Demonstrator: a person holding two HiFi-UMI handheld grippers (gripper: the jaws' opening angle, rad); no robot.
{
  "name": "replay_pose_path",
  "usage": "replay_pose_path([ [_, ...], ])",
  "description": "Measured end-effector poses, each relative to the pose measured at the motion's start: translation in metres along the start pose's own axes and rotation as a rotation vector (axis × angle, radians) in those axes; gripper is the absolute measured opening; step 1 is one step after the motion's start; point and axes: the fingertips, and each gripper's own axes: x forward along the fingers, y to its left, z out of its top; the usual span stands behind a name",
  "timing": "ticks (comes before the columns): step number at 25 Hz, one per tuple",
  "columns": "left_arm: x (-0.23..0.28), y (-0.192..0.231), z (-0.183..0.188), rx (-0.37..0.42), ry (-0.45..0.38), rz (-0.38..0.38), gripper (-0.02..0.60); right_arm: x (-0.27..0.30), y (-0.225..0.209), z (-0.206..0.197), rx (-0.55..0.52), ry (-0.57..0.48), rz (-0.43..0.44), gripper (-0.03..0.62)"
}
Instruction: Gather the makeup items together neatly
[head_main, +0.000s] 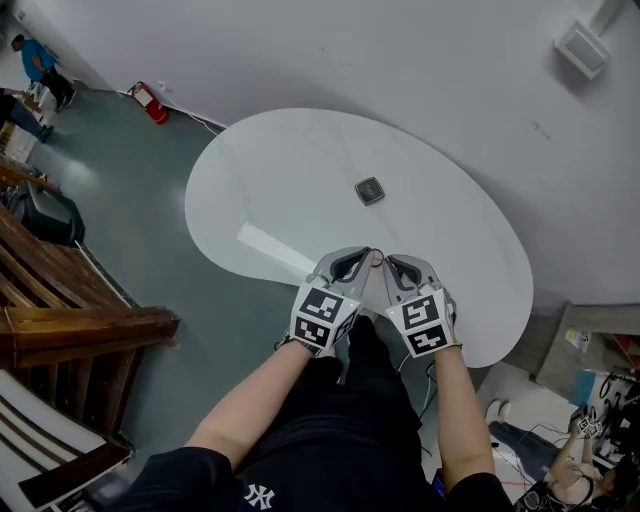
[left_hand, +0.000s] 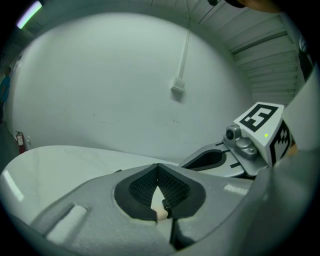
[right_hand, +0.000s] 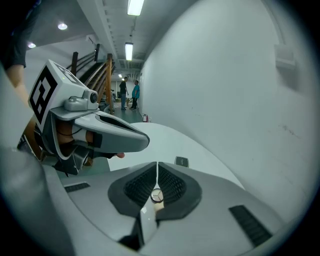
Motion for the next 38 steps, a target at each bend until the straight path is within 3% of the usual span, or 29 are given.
replay_pose_path([
  [8,0.013,0.016,-0.008,-0.017,0.024,-0.006,0.008,0.016,-0.008,0.003,0.067,0.048,-0.001,0.015],
  [19,0.081,0.069,-0.025,-0.086,0.084,0.048,0.008,0.088,-0.067,-0.005,0.123,0.138,0.064,0.057],
  [29,0.116,0.112,-0.042,-0.149,0.119,0.115,0.008,0.155,-0.092,-0.023,0.152,0.243,0.123,0.224],
  [38,0.13,0.136,-0.059,-0.181,0.152,0.155,0.008,0.197,-0.099,-0.037,0.206,0.307,0.11,0.312],
])
